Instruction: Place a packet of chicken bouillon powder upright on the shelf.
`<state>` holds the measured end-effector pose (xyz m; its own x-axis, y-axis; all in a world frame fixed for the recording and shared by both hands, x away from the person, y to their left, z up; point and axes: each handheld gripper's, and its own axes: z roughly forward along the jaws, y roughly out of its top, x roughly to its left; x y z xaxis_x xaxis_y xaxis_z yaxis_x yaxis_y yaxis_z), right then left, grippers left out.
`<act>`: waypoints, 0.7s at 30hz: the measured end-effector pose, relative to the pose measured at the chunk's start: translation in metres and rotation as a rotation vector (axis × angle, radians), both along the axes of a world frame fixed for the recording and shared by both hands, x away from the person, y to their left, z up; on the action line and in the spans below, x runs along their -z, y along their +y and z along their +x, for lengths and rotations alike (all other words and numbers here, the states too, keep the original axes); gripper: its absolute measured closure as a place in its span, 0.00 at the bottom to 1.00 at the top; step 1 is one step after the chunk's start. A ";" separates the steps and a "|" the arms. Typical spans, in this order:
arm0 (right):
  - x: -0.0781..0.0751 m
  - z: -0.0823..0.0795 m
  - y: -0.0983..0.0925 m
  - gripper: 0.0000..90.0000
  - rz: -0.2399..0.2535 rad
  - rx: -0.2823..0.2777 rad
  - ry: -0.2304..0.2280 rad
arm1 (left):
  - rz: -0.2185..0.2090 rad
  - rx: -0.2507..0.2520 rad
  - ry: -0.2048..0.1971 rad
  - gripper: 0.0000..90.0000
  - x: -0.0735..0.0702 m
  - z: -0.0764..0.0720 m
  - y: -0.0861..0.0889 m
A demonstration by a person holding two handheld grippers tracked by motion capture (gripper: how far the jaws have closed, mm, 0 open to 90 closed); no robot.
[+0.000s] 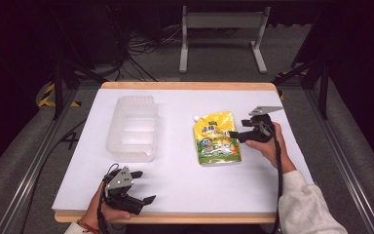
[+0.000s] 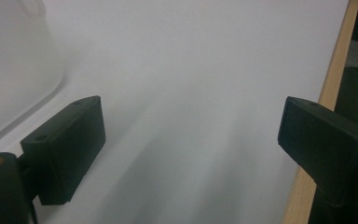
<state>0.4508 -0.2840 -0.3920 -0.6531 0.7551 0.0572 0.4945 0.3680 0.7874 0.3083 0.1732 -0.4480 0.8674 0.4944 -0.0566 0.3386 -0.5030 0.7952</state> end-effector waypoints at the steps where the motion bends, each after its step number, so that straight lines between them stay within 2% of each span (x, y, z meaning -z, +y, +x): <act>1: 0.001 -0.006 -0.008 0.23 0.020 0.005 0.005 | 0.002 0.010 -0.001 0.09 0.000 0.000 -0.002; 3: 0.006 -0.016 -0.020 0.24 0.040 0.020 -0.003 | 0.013 0.018 -0.006 0.09 -0.001 0.001 -0.006; 6: 0.012 -0.025 -0.031 0.24 -0.013 0.034 0.008 | 0.008 0.034 -0.012 0.09 -0.002 0.003 -0.009; 8: 0.014 -0.031 -0.037 0.27 -0.006 0.035 0.002 | 0.004 0.040 -0.004 0.09 0.000 0.005 -0.010; 10: 0.017 -0.032 -0.039 0.26 -0.036 0.043 0.003 | 0.015 0.034 -0.003 0.10 0.000 0.006 -0.010; 11: 0.018 -0.032 -0.040 0.26 -0.033 0.050 0.007 | 0.017 0.037 -0.003 0.10 0.000 0.006 -0.010; 14: 0.021 -0.026 -0.043 0.25 -0.002 0.053 0.018 | 0.006 0.035 -0.018 0.12 -0.001 0.006 -0.011; 16: 0.022 -0.020 -0.042 0.25 0.002 0.059 0.008 | 0.021 0.036 -0.027 0.12 -0.001 0.006 -0.012; 21: 0.025 0.006 -0.033 0.23 0.041 0.048 0.042 | 0.006 -0.005 -0.030 0.13 -0.001 0.007 -0.005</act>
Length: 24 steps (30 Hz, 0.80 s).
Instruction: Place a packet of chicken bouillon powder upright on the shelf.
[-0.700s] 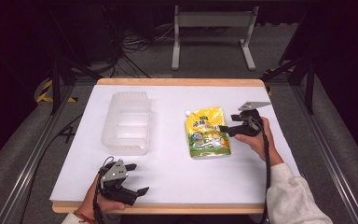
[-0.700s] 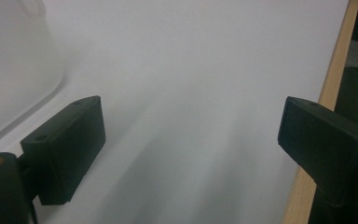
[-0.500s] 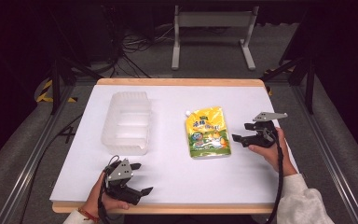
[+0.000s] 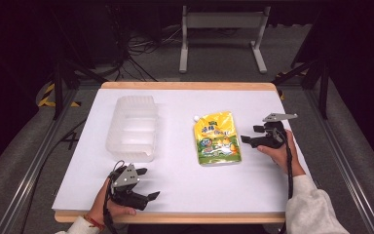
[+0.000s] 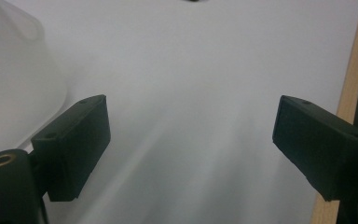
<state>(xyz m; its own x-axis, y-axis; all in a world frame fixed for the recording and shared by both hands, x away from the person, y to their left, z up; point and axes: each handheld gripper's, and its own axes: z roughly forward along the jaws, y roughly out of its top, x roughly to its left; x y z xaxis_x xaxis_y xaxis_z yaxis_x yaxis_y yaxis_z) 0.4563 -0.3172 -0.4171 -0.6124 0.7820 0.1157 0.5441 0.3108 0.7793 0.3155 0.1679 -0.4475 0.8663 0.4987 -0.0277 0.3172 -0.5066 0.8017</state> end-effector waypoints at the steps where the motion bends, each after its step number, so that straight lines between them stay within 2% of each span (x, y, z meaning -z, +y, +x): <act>1: 0.001 0.006 0.003 0.22 0.002 -0.001 0.012 | 0.004 0.000 -0.001 0.13 0.000 0.000 0.001; 4: 0.003 0.021 0.009 0.22 0.031 -0.009 0.034 | 0.010 -0.013 -0.002 0.13 0.001 -0.003 0.004; 5: 0.005 0.028 0.013 0.21 0.035 -0.018 0.055 | 0.012 -0.017 -0.007 0.13 0.001 -0.004 0.004; 7: 0.008 0.038 0.020 0.21 0.014 -0.015 0.065 | 0.013 -0.026 -0.008 0.13 0.000 -0.007 0.007; 8: 0.011 0.044 0.024 0.20 0.042 -0.026 0.089 | 0.014 -0.029 -0.010 0.13 0.000 -0.008 0.008; 9: 0.012 0.048 0.027 0.19 0.046 -0.029 0.107 | 0.014 -0.029 -0.010 0.13 0.000 -0.008 0.008; 10: 0.014 0.051 0.033 0.21 0.039 -0.033 0.102 | 0.014 -0.033 -0.005 0.13 0.001 -0.010 0.010; 12: 0.019 0.058 0.039 0.18 0.024 -0.028 0.142 | 0.013 -0.035 -0.009 0.13 0.000 -0.011 0.011; 13: 0.019 0.058 0.039 0.18 0.024 -0.028 0.142 | 0.013 -0.035 -0.009 0.13 0.000 -0.011 0.011; 17: 0.022 0.067 0.040 0.20 0.115 -0.012 0.178 | 0.012 -0.038 -0.004 0.13 0.000 -0.012 0.013; 20: 0.024 0.069 0.042 0.20 0.139 -0.009 0.176 | 0.009 -0.034 -0.003 0.13 0.000 -0.012 0.011; 21: 0.025 0.069 0.043 0.23 0.149 -0.011 0.181 | 0.014 -0.032 -0.005 0.13 0.000 -0.011 0.010; 22: 0.025 0.068 0.045 0.30 0.174 -0.031 0.196 | 0.011 -0.033 -0.005 0.13 0.000 -0.011 0.009; 23: 0.026 0.068 0.047 0.30 0.190 -0.047 0.206 | 0.013 -0.031 -0.005 0.13 0.000 -0.010 0.008; 24: 0.026 0.068 0.049 0.34 0.189 -0.054 0.208 | 0.011 -0.031 -0.004 0.13 0.000 -0.010 0.008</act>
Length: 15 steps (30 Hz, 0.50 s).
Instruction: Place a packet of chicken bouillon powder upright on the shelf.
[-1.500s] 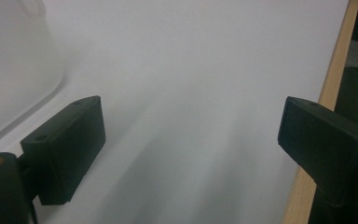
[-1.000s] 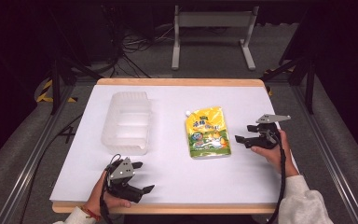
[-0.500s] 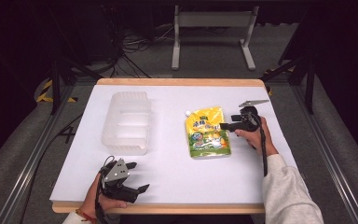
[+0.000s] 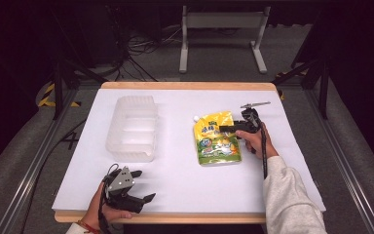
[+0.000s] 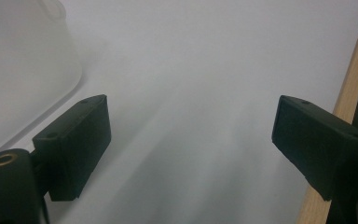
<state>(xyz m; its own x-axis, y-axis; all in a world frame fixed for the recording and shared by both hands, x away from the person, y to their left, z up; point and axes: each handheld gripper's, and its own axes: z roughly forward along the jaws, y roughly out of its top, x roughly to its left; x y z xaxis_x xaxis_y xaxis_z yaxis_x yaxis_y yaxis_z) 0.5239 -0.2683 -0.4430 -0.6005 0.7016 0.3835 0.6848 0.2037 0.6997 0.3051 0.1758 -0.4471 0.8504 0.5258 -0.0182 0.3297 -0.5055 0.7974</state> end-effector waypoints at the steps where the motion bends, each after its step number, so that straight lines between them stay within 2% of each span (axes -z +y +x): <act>1: 0.000 0.000 0.001 0.38 -0.012 -0.003 -0.001 | 0.000 0.005 0.005 0.13 0.000 0.001 -0.001; 2: -0.001 -0.001 0.002 0.48 -0.029 -0.005 -0.003 | 0.000 0.005 0.011 0.14 0.001 0.002 -0.002; 3: -0.001 -0.001 0.003 0.58 -0.025 -0.033 0.010 | 0.006 0.008 0.008 0.14 0.001 0.002 -0.002; 4: -0.001 -0.001 0.004 0.63 -0.039 -0.039 0.009 | 0.003 0.009 0.010 0.14 0.001 0.003 -0.003; 5: -0.001 -0.002 0.005 0.74 -0.050 -0.045 0.011 | 0.004 0.011 0.011 0.14 0.001 0.003 -0.003; 6: -0.001 -0.002 0.006 0.78 -0.055 -0.056 0.014 | 0.004 0.013 0.012 0.14 0.001 0.004 -0.004; 8: -0.003 -0.004 0.009 0.95 -0.056 -0.076 0.009 | 0.000 0.013 0.024 0.14 0.001 0.005 -0.005; 12: -0.010 -0.013 0.014 1.00 -0.096 -0.100 -0.034 | -0.002 0.020 0.027 0.16 0.001 0.006 -0.007; 15: -0.019 -0.022 0.012 1.00 -0.084 -0.089 -0.070 | -0.006 0.038 0.036 0.17 -0.001 0.009 -0.015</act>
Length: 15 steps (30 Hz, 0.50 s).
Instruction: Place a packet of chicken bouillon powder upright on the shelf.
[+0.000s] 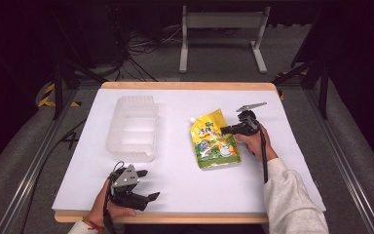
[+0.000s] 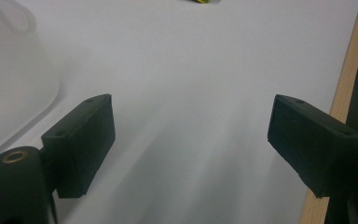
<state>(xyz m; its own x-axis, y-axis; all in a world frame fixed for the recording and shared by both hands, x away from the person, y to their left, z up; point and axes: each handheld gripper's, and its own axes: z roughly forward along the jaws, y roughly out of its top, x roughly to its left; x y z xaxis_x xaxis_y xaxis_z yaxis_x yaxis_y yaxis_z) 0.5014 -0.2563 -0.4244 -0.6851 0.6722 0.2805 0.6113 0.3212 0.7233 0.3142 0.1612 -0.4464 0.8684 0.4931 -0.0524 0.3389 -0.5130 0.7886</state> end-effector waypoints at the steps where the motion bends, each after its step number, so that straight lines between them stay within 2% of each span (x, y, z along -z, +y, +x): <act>1: -0.003 -0.003 -0.001 1.00 0.009 0.001 -0.015 | -0.004 0.008 0.004 0.18 -0.001 0.002 -0.004; 4: -0.020 -0.015 -0.004 1.00 0.045 0.005 -0.077 | -0.013 0.021 0.002 0.19 -0.006 0.006 -0.015; 7: -0.037 -0.029 -0.005 1.00 0.079 -0.013 -0.138 | -0.037 0.040 -0.002 0.21 -0.014 0.013 -0.030; 10: -0.053 -0.046 0.000 1.00 0.109 -0.047 -0.195 | -0.059 0.039 -0.011 0.21 -0.022 0.023 -0.044; 12: -0.058 -0.051 0.002 1.00 0.119 -0.055 -0.207 | -0.075 0.038 -0.005 0.21 -0.025 0.027 -0.048; 15: -0.070 -0.065 0.009 1.00 0.139 -0.098 -0.249 | -0.119 0.028 0.001 0.21 -0.032 0.039 -0.061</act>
<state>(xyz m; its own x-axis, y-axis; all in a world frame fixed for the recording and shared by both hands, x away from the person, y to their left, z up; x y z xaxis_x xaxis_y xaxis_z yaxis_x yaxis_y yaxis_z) 0.4360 -0.2469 -0.3540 -0.8043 0.5661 0.1809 0.3808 0.2571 0.8882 0.3535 0.0998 -0.4140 0.8818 0.4585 -0.1100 0.3266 -0.4256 0.8439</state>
